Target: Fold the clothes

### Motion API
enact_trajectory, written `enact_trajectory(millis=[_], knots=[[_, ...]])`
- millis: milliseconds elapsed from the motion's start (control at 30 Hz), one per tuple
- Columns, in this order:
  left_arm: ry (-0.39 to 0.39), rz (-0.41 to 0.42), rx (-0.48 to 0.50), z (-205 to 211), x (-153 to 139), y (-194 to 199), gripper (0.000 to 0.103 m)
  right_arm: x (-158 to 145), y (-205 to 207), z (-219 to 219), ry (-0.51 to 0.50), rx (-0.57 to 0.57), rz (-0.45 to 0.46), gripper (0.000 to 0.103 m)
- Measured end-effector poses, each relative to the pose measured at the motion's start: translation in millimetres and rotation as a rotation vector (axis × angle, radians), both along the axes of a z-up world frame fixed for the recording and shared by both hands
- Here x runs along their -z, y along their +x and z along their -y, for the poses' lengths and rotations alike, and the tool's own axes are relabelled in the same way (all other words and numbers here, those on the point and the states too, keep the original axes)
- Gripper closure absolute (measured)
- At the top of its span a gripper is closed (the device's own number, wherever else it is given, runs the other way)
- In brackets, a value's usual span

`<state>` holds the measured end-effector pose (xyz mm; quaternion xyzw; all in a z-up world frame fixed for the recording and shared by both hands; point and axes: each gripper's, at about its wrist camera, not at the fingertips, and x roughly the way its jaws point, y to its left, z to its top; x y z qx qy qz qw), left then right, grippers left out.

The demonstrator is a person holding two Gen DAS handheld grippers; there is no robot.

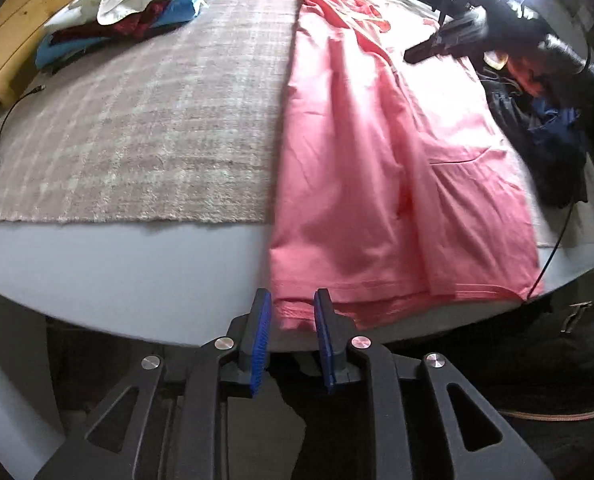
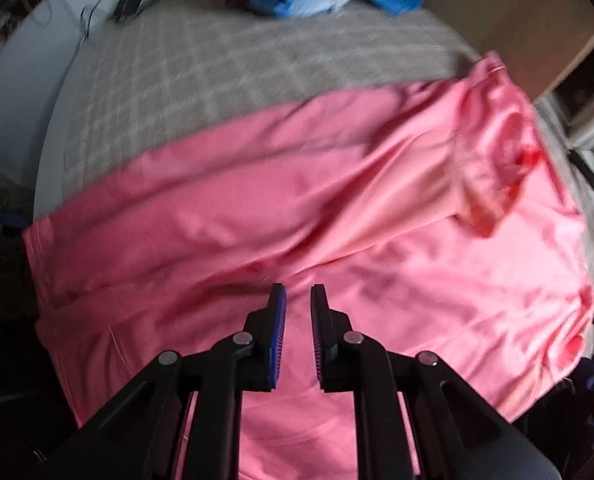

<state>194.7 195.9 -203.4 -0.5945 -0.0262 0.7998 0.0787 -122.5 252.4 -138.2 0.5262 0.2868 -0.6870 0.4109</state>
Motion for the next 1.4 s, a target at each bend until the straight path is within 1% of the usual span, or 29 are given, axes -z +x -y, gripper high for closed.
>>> enact_trajectory(millis=[67,100,133,167,233,367,500,567,667,700,767,800,833,867,933,1000,1100,1167,1200,1233,1267,1300,1367,1400], knots=[[-0.002,-0.004,0.024,-6,1,-4,0.079,-11,-9,2,-0.045,0.042,0.011,0.072],[-0.002,-0.005,0.037,-10,2,-5,0.077,-14,-10,6,-0.064,0.045,0.027,0.071],[-0.017,-0.008,0.047,-13,4,-7,0.072,-16,-8,11,-0.073,0.032,0.037,0.071],[-0.032,-0.01,0.057,-17,5,-9,0.071,-15,-2,15,-0.071,0.012,0.034,0.072],[-0.06,0.002,0.068,-19,10,-12,0.071,-14,12,24,-0.058,-0.03,0.021,0.072],[-0.023,-0.001,0.112,-36,10,-14,0.071,-11,39,19,-0.07,-0.046,0.068,0.072],[0.015,-0.005,0.157,-53,11,-15,0.071,-15,56,-12,-0.109,0.016,0.161,0.072],[0.034,-0.007,0.179,-62,11,-15,0.068,-27,60,-33,-0.1,0.049,0.165,0.072],[0.063,-0.01,0.212,-75,11,-16,0.068,-47,66,-65,-0.079,0.099,0.159,0.072],[0.072,-0.011,0.223,-79,11,-17,0.068,-58,65,-76,-0.067,0.116,0.141,0.072],[0.148,0.003,0.264,-94,12,-17,0.071,-81,63,-100,-0.038,0.151,0.093,0.072],[0.216,0.001,0.294,-103,7,-13,0.071,-91,60,-112,-0.031,0.17,0.083,0.071],[0.298,-0.011,0.357,-114,-1,-7,0.07,-99,57,-126,-0.028,0.189,0.08,0.071],[0.318,-0.022,0.389,-121,-7,-3,0.07,-106,57,-136,-0.017,0.208,0.071,0.072],[0.35,-0.046,0.449,-134,-16,5,0.068,-115,64,-140,0.019,0.235,0.044,0.072],[0.341,-0.025,0.41,-126,-16,2,0.069,-129,64,-144,0.034,0.242,0.023,0.072],[0.296,-0.027,0.297,-95,-9,-9,0.069,-147,62,-147,0.043,0.247,-0.017,0.072],[0.221,-0.036,0.252,-79,-7,-13,0.07,-141,68,-139,0.04,0.225,-0.077,0.072],[0.187,-0.046,0.235,-71,-7,-14,0.07,-133,74,-134,0.029,0.202,-0.089,0.072],[0.154,-0.056,0.218,-63,-6,-14,0.07,-120,85,-127,0.004,0.177,-0.077,0.072],[0.132,-0.058,0.196,-53,-6,-13,0.07,-103,100,-119,-0.036,0.155,-0.053,0.077],[0.112,-0.061,0.174,-42,-6,-11,0.07,-87,115,-113,-0.076,0.139,-0.02,0.083],[0.065,-0.047,0.163,-27,-1,-7,0.07,-51,145,-96,-0.132,0.111,0.055,0.089],[0.042,-0.039,0.158,-19,1,-5,0.07,-32,160,-87,-0.159,0.097,0.092,0.09]])
